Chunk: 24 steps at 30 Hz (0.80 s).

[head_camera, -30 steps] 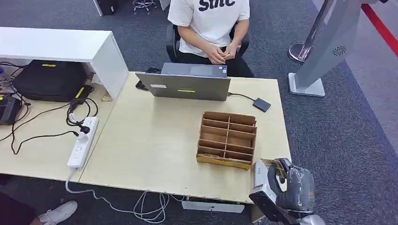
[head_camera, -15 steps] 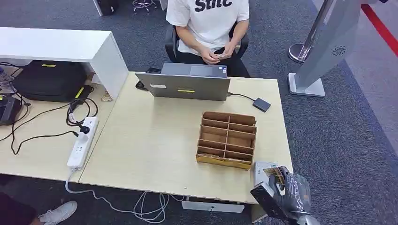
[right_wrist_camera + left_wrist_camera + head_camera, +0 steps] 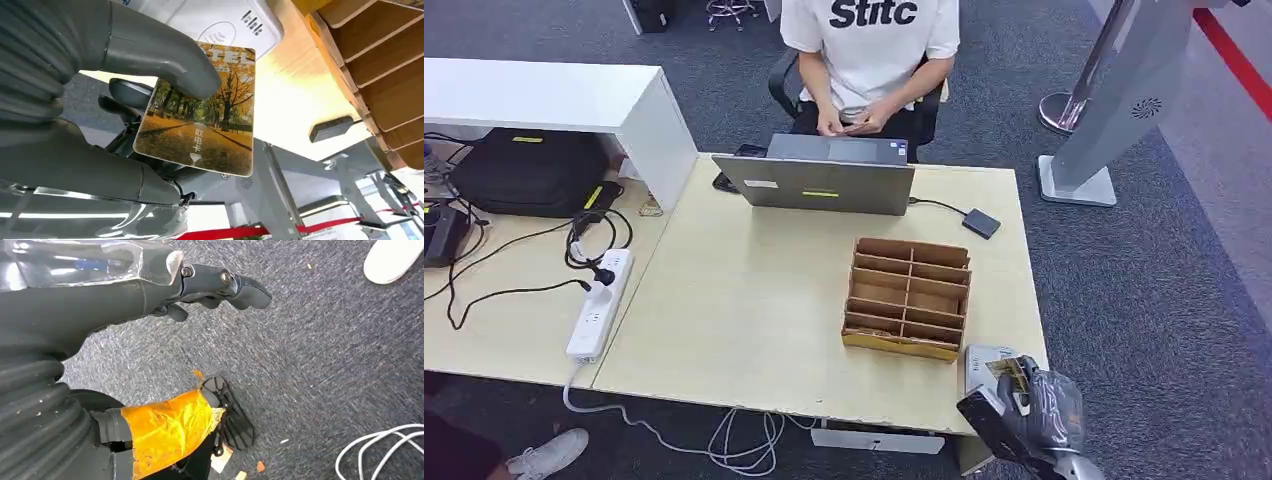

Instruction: Pass the card to the sensor for recognition and then transmit it.

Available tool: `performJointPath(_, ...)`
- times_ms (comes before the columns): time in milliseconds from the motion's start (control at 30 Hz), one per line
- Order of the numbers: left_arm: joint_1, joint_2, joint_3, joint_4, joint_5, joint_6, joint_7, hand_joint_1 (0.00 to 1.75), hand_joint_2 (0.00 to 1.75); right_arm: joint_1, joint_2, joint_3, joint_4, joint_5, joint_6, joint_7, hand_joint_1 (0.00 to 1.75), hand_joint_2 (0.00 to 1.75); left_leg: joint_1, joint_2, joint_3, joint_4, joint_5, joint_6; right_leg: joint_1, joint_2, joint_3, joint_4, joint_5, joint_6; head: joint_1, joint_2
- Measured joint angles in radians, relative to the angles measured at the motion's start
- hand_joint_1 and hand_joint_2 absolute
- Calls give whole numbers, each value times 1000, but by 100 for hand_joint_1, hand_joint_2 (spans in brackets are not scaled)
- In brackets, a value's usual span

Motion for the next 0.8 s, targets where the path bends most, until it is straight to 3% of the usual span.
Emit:
performJointPath(600, -2, -2, -40, 0, -14, -3, 45, 0, 175, -30, 5, 0, 51, 52, -27, 18, 175, 175, 0, 0, 0, 0, 0, 0, 0, 0, 0, 0, 0, 0, 0, 0)
performJointPath(800, -4, -2, -59, 0, -26, 0, 55, 0, 175, -17, 8, 19, -31, 110, -64, 34, 175, 175, 0, 0, 0, 0, 0, 0, 0, 0, 0, 0, 0, 0, 0, 0)
